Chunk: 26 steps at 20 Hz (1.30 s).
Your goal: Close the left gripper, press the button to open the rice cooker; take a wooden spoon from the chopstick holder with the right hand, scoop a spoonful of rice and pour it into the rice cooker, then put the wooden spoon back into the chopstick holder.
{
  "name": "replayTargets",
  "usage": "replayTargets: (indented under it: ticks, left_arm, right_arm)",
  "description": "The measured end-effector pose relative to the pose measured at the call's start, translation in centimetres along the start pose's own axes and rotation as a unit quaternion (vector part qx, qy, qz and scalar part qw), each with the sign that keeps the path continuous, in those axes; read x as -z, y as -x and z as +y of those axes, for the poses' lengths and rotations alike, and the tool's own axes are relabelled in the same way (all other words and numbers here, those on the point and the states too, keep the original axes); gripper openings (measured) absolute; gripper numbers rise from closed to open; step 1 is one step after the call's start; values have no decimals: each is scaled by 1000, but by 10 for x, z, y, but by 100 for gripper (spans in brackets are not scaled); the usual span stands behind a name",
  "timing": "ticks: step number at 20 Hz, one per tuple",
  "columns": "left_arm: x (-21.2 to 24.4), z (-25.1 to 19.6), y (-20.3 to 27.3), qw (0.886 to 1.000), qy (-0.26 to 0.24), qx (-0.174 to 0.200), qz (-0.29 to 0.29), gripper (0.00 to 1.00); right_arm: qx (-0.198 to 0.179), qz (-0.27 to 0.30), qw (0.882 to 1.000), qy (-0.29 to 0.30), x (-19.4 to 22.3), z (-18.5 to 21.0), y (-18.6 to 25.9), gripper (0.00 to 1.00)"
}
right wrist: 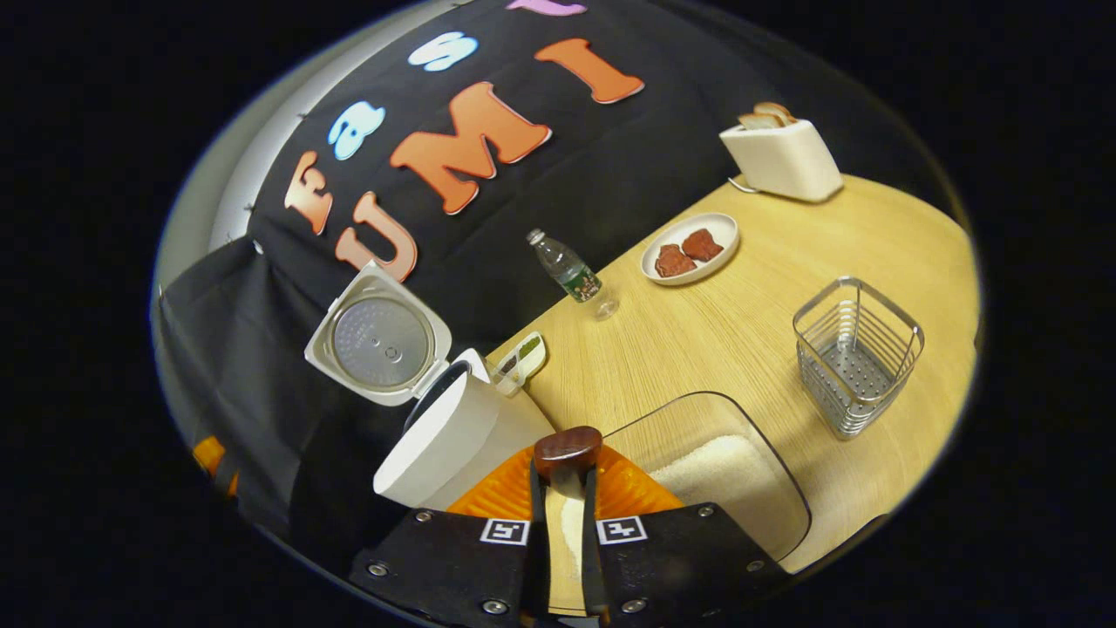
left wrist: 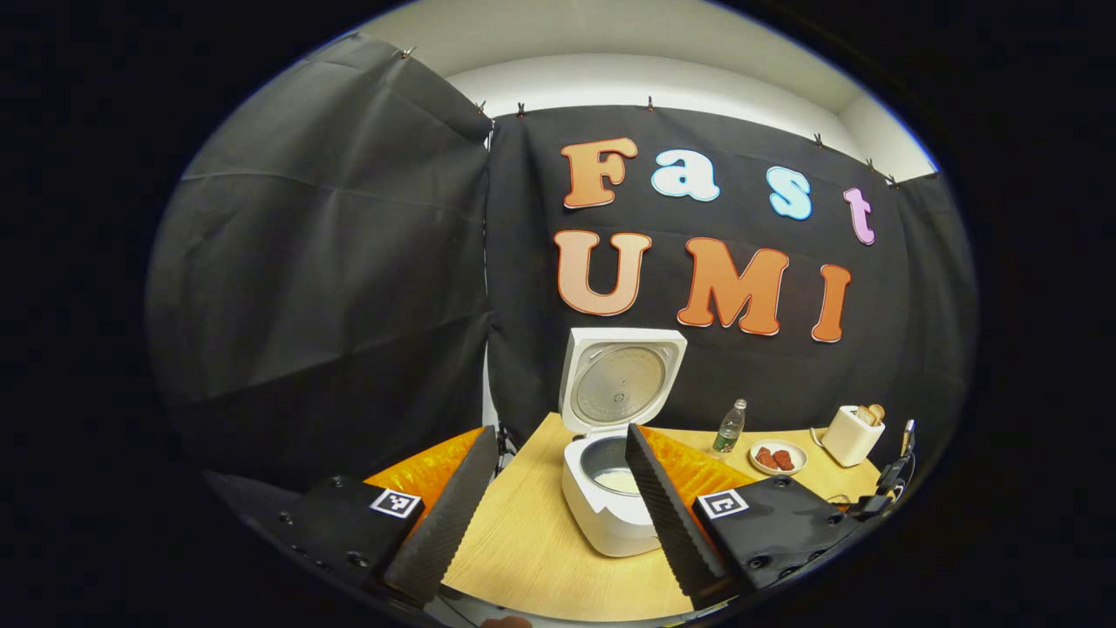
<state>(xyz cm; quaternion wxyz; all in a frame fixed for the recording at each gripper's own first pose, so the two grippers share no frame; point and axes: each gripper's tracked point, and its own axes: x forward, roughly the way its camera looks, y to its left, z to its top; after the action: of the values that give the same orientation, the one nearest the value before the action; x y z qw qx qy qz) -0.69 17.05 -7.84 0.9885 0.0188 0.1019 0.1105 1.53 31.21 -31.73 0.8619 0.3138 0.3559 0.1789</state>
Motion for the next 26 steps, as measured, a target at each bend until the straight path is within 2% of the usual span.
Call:
replayTargets:
  ticks: [5,11,18,22,26]
  left_arm:
    - [-3,-2,1,1000,-3,-1,-1,99]
    - [-6,-9,-2,1000,2,4,-5,99]
    - [-16,-17,-2,1000,4,10,-18,99]
    - [-20,-20,2,1000,8,12,-25,99]
    - [-21,-25,5,999,7,17,-27,99]
  right_arm:
    - [-1,8,994,-108,-9,-18,3,14]
    - [-15,-1,981,-193,-29,-18,20,14]
    - [-24,-16,967,-254,-49,-22,40,13]
    - [-43,-26,957,-285,-68,-5,55,14]
    - [-59,-37,954,-292,-88,11,65,14]
